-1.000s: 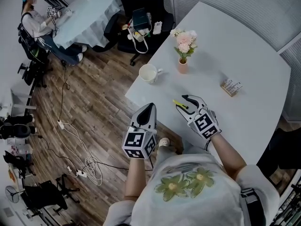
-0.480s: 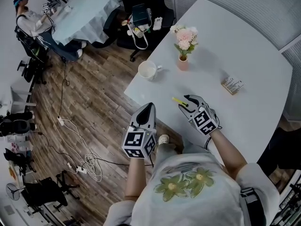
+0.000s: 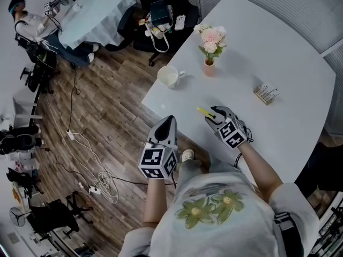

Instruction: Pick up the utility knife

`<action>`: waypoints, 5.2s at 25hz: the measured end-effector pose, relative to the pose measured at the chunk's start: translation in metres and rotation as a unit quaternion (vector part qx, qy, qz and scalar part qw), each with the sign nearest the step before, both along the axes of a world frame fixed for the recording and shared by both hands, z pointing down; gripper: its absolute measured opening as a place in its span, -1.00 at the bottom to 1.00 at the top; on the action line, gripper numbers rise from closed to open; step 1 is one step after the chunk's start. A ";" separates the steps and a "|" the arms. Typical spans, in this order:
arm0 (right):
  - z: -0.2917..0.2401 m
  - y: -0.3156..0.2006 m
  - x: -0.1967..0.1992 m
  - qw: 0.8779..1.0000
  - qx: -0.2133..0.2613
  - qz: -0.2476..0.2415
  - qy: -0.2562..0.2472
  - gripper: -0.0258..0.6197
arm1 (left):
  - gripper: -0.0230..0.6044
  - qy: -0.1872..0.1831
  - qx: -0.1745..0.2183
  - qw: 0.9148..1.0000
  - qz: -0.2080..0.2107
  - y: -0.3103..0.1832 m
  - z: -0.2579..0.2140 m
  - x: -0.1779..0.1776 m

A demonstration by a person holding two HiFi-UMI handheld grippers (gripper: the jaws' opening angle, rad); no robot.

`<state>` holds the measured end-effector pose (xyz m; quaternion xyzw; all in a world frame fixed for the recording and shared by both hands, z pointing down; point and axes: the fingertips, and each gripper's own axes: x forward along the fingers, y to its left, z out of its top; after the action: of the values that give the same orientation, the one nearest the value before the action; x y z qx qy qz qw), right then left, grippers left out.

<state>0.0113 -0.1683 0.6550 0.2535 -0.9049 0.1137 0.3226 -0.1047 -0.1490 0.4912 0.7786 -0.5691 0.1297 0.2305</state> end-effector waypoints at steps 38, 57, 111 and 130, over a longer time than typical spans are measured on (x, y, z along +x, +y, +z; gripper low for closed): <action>0.082 0.006 0.003 0.991 -0.008 -0.031 0.130 -0.64 | -0.92 -0.002 -0.014 1.000 -0.006 0.004 0.011 -0.005; 0.080 0.007 0.002 0.988 -0.026 -0.033 0.148 -0.69 | -0.92 0.004 -0.009 1.000 0.003 0.001 0.005 -0.009; -0.026 0.038 -0.002 0.995 0.038 0.033 0.081 -0.69 | -0.92 0.013 0.020 0.996 0.081 0.030 -0.017 0.003; -0.084 0.050 0.005 0.994 0.075 0.069 0.047 -0.69 | -0.92 0.020 0.027 0.991 0.130 0.031 -0.019 0.032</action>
<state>0.0160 -0.1183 0.5708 0.3436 -0.8753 0.0552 0.3358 -0.0732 -0.1176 0.4722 0.8544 -0.4613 0.1281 0.2019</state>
